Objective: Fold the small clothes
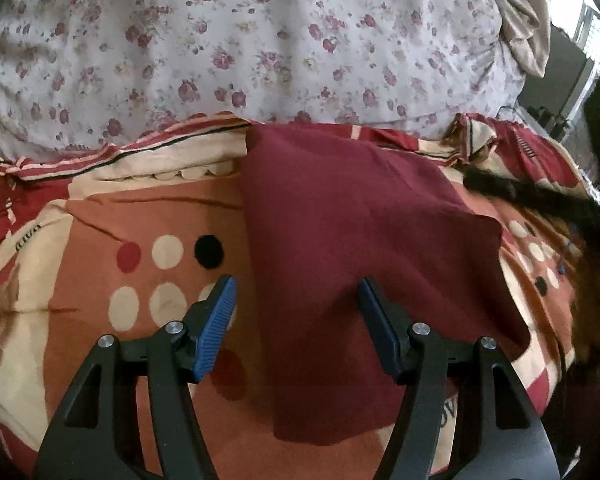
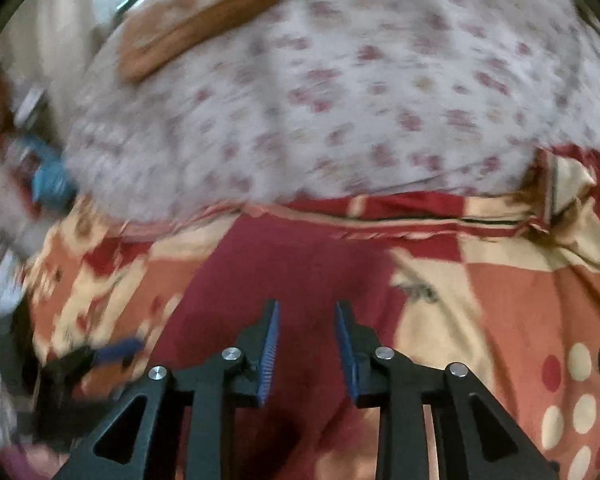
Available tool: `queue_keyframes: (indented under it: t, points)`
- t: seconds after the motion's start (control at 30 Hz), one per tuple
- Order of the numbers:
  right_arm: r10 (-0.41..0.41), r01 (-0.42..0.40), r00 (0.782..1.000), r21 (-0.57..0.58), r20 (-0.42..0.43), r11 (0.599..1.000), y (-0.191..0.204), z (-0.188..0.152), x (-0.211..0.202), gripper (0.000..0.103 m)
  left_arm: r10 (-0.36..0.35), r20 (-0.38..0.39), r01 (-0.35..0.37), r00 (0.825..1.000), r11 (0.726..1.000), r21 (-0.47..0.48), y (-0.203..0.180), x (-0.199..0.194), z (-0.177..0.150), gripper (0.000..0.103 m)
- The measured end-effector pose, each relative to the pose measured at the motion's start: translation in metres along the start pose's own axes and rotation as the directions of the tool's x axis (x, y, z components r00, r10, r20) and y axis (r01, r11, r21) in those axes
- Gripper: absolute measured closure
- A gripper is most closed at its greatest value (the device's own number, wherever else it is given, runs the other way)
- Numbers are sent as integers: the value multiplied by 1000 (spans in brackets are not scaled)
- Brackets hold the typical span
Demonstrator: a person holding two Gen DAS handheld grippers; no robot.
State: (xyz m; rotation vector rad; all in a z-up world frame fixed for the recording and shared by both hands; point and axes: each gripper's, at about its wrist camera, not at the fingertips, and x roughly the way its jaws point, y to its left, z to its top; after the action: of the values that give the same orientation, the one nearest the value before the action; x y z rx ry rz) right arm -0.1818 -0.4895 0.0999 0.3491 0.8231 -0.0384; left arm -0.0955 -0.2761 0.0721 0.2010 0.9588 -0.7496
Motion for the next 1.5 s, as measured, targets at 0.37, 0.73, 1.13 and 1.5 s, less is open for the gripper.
queue_keyframes:
  t: [0.37, 0.73, 1.13, 1.5]
  points:
    - [-112, 108, 991, -52, -77, 993, -4, -48, 17, 76, 30, -5, -30, 1000, 999, 45, -17, 9, -12, 39]
    - [-105, 105, 994, -52, 11, 993, 24, -36, -19, 58, 62, -1, -62, 998, 997, 42, -18, 8, -13, 36]
    - [-100, 105, 993, 74, -58, 992, -18, -45, 23, 39, -63, -64, 60, 996, 997, -55, 3, 13, -1, 32]
    - [140, -127, 989, 217, -47, 968, -62, -43, 50, 13, -315, -181, 271, 932, 935, -230, 34, 67, 22, 14]
